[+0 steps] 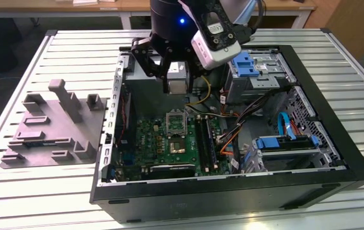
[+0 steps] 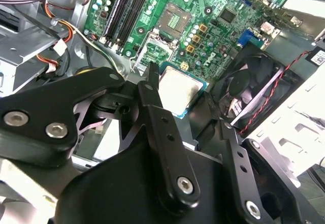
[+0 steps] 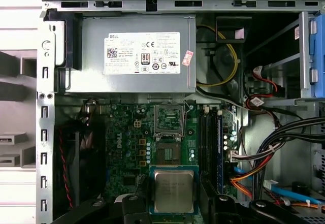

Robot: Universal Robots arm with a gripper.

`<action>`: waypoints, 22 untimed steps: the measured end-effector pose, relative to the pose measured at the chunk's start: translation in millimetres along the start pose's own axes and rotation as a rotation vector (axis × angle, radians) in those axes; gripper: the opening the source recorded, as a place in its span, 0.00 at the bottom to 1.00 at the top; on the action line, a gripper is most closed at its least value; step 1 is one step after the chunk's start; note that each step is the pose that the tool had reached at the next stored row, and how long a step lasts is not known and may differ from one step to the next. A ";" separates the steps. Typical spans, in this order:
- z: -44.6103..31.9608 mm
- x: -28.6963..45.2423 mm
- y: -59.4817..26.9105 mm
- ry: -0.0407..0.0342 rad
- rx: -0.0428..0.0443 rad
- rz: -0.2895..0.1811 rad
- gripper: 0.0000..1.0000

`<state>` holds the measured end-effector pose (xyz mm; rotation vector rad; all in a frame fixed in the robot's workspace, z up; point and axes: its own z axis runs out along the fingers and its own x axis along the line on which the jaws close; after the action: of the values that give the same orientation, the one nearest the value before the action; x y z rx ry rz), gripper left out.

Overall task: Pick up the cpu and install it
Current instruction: 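Place the cpu into insertion slot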

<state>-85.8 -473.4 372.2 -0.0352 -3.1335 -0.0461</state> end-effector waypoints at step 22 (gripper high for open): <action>10.2 -0.3 -4.3 0.0059 -0.0003 0.000 0.47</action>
<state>-85.7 -477.3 361.9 -0.0353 -3.1275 -0.0467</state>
